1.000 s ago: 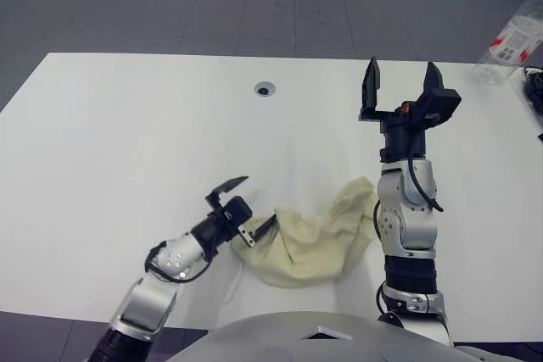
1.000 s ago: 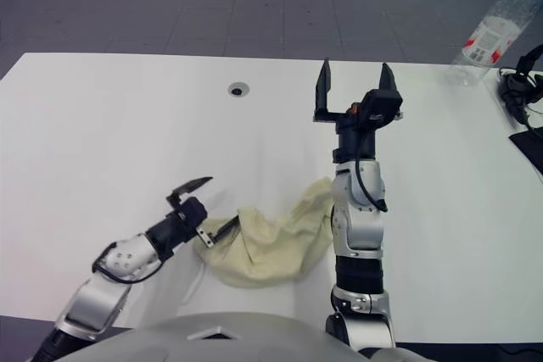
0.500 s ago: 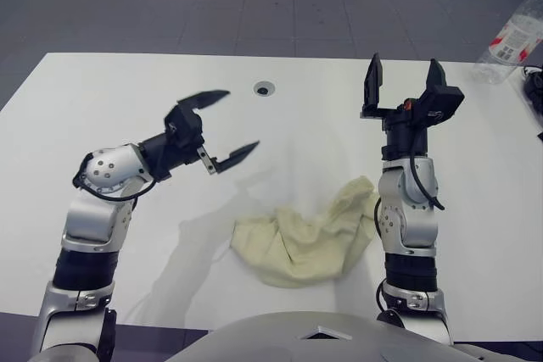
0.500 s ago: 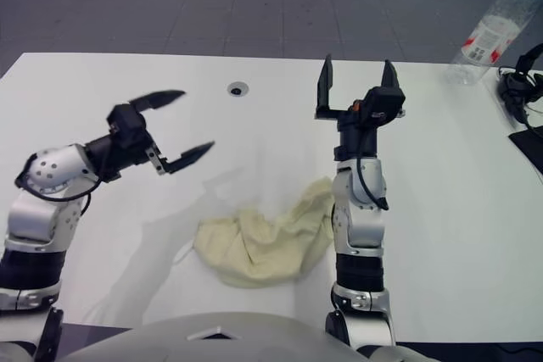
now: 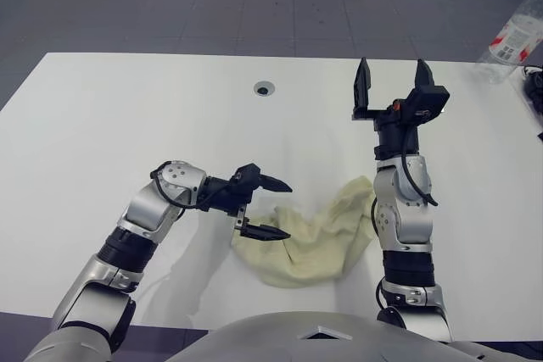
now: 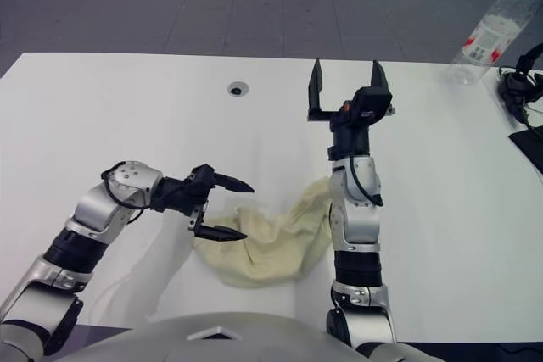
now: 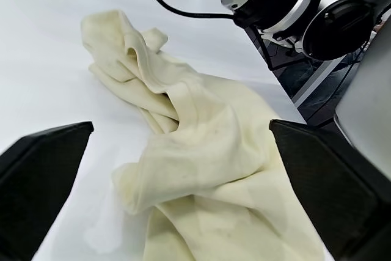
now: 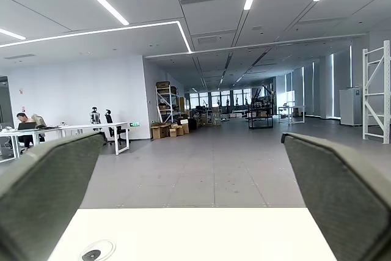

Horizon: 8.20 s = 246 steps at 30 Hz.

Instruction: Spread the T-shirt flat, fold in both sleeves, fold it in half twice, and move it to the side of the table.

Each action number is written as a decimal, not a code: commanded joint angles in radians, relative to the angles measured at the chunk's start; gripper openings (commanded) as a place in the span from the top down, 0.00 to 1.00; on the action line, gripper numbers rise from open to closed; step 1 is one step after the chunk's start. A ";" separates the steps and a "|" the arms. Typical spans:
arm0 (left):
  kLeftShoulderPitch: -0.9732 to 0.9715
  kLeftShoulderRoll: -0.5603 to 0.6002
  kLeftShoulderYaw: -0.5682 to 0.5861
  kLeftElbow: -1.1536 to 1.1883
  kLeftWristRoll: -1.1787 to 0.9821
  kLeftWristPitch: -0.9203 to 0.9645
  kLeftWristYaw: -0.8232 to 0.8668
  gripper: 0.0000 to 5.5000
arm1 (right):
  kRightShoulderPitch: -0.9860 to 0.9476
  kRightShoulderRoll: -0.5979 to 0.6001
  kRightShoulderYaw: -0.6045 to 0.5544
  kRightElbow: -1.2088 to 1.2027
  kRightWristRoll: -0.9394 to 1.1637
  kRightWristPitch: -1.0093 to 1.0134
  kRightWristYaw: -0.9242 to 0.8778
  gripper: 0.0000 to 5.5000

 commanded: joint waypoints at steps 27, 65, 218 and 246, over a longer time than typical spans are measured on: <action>-0.023 0.006 -0.122 0.018 0.147 0.019 -0.052 0.37 | -0.013 0.008 0.025 -0.023 -0.009 -0.006 0.003 0.02; 0.006 0.006 -0.063 -0.033 0.080 -0.003 -0.067 0.93 | -0.011 0.003 0.040 -0.026 -0.025 -0.007 0.004 0.02; 0.257 0.031 -0.260 -0.456 0.078 0.053 0.204 1.00 | -0.538 -0.754 0.811 0.145 -0.085 0.196 1.564 0.81; 0.338 0.175 0.198 -0.496 -0.118 0.001 0.191 1.00 | -0.108 -1.111 0.129 -0.143 0.276 0.228 1.556 1.00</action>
